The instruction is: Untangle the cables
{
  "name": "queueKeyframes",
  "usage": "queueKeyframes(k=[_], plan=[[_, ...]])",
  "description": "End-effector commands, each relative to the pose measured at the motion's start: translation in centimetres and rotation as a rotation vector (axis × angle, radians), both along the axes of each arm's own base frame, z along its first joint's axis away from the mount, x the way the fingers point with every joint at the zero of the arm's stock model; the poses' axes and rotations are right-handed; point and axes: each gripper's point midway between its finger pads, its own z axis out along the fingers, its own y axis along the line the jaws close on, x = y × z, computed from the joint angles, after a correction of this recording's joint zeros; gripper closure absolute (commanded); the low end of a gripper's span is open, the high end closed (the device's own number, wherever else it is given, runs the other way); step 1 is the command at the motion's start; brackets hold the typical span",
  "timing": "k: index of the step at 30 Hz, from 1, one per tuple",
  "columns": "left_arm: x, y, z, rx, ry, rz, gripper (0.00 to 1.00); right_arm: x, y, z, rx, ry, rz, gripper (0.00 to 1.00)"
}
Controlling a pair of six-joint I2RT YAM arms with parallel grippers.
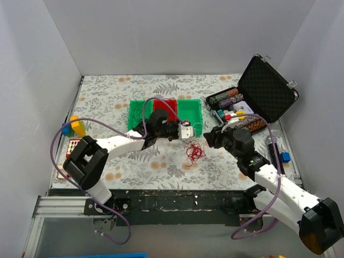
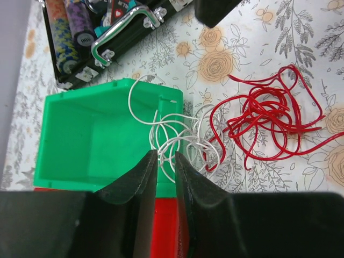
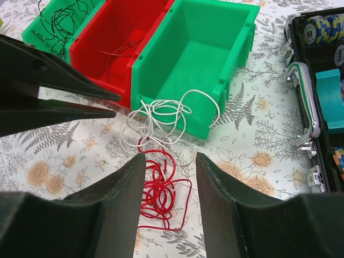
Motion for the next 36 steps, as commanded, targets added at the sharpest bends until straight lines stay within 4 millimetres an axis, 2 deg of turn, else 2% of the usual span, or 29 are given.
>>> queueKeyframes(k=[1, 4, 7, 10, 15, 21, 23, 27, 31, 36], plan=[[-0.4, 0.5, 2.3, -0.025, -0.106, -0.056, 0.79, 0.2, 0.4, 0.4, 0.024, -0.019, 0.008, 0.5], [0.5, 0.2, 1.3, 0.007, -0.079, -0.068, 0.73, 0.2, 0.4, 0.5, 0.024, -0.021, 0.009, 0.5], [1.2, -0.2, -0.2, 0.065, -0.081, -0.109, 0.53, 0.2, 0.3, 0.4, 0.021, -0.017, 0.007, 0.5], [2.3, -0.2, -1.1, 0.088, -0.103, -0.11, 0.46, 0.1, 0.3, 0.4, 0.021, -0.017, 0.007, 0.51], [3.6, -0.6, -1.1, 0.09, -0.057, -0.098, 0.5, 0.0, 0.0, 0.3, 0.018, -0.017, 0.0, 0.51], [2.0, -0.1, -2.2, 0.135, 0.041, -0.165, 0.61, 0.0, 0.2, 0.3, 0.019, -0.017, 0.009, 0.52], [1.2, 0.1, -2.8, 0.163, 0.076, -0.202, 0.68, 0.0, 0.1, 0.1, 0.017, -0.015, 0.008, 0.52], [0.1, 0.4, -3.0, 0.181, 0.118, -0.241, 0.75, 0.0, 0.1, 0.1, 0.017, -0.011, 0.004, 0.53], [-0.1, 0.5, -3.5, 0.193, 0.127, -0.241, 0.75, 0.0, 0.1, 0.1, 0.02, -0.012, 0.005, 0.53], [0.9, 0.2, -3.4, 0.182, 0.119, -0.212, 0.76, 0.0, 0.2, 0.3, 0.023, -0.014, 0.008, 0.54]])
